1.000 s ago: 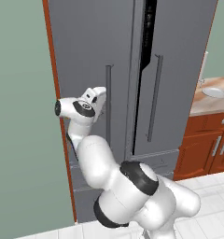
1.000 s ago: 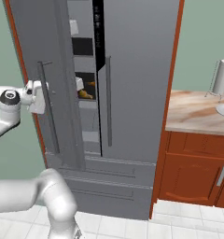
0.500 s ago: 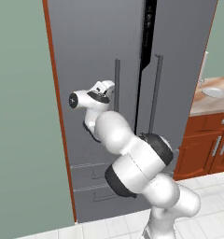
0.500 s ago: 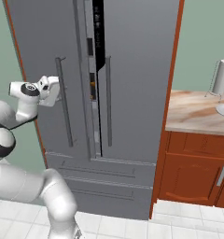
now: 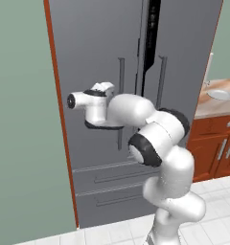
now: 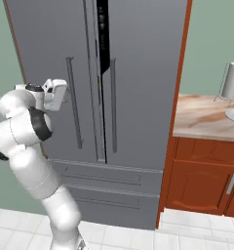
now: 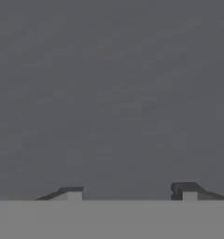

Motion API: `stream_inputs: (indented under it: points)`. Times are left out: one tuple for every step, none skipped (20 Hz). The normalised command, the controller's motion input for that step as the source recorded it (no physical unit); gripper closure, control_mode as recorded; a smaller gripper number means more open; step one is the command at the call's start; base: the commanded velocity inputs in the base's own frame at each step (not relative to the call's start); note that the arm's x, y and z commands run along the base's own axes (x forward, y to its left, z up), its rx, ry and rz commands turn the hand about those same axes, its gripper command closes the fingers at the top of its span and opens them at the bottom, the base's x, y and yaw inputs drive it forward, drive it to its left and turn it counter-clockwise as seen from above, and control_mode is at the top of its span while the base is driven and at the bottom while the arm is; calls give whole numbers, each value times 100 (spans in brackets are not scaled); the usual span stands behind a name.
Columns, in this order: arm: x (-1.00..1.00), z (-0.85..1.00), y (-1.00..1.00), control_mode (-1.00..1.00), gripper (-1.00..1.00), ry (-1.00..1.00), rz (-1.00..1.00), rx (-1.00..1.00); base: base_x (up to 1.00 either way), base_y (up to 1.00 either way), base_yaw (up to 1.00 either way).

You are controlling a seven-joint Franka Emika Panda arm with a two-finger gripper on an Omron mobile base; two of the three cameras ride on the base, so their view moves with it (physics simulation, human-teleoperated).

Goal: Place the chicken drumstick on the counter behind the older chicken drumstick on the same shelf of the fridge to maintain FIFO order. Close the fridge door when finished.

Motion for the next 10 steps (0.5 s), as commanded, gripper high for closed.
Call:
stream_inputs:
  points:
    - [72, 0, 36, -100, -100, -7, 15, 11, 0, 0, 0]
    - [61, 0, 36, -100, -100, -6, 14, 10, 0, 0, 0]
    - [57, 0, 36, -100, -100, -4, 13, 9, 0, 0, 0]
    - [39, 0, 34, -100, -100, -1, 12, 7, 0, 0, 0]
    - [31, 0, 31, -100, -100, 0, 12, 5, 0, 0, 0]
    - [18, 0, 24, -100, -100, 0, 13, 5, 0, 0, 0]
    - [4, 0, 11, -100, -100, -1, 13, 4, 0, 0, 0]
    - [0, 0, 0, -100, -100, -6, 13, 3, 0, 0, 0]
    - [-1, 0, 0, -100, -100, -10, 12, 2, 0, 0, 0]
    - [-8, 0, 0, -100, -100, -12, 10, 1, 0, 0, 0]
